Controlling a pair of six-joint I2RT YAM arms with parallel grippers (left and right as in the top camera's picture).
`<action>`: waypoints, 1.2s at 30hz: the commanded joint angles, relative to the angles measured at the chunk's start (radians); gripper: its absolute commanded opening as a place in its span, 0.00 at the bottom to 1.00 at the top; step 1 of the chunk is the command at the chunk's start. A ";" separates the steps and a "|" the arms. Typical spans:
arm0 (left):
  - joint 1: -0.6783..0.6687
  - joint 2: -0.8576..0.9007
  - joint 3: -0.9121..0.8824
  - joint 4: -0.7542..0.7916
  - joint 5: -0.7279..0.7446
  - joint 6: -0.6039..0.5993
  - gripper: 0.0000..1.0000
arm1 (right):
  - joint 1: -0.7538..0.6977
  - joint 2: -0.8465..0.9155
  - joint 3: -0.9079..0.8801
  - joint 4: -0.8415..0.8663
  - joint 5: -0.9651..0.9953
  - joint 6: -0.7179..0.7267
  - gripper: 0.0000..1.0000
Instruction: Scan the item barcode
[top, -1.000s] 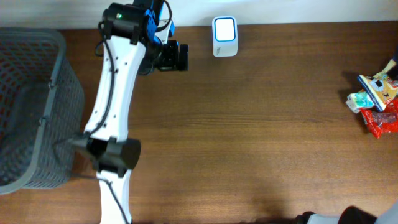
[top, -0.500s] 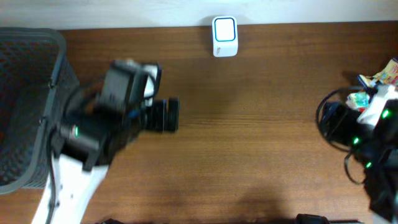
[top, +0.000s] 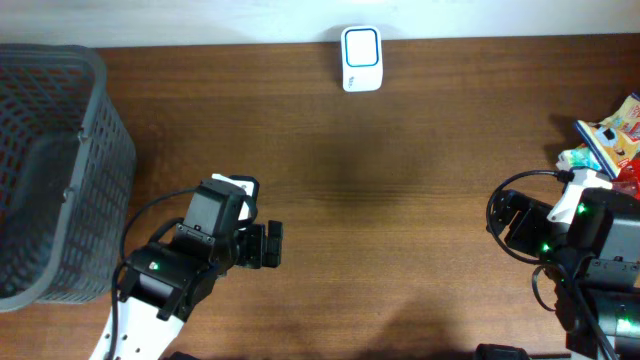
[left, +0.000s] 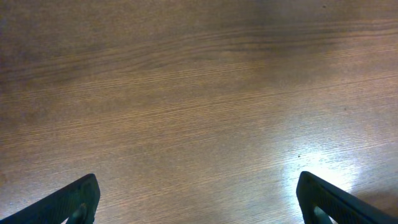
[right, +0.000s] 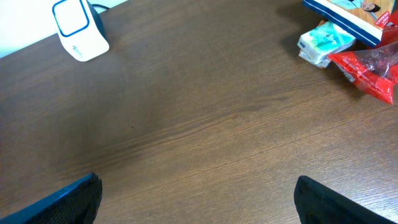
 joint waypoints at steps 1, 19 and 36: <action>0.000 0.005 -0.007 -0.002 -0.007 -0.009 0.99 | 0.007 -0.002 -0.003 0.000 0.005 -0.004 0.99; 0.000 0.005 -0.007 -0.002 -0.007 -0.009 0.99 | 0.125 0.113 -0.003 -0.002 0.006 -0.005 0.99; 0.000 0.005 -0.007 -0.002 -0.007 -0.009 0.99 | 0.215 -0.389 -0.169 -0.026 0.066 -0.007 0.99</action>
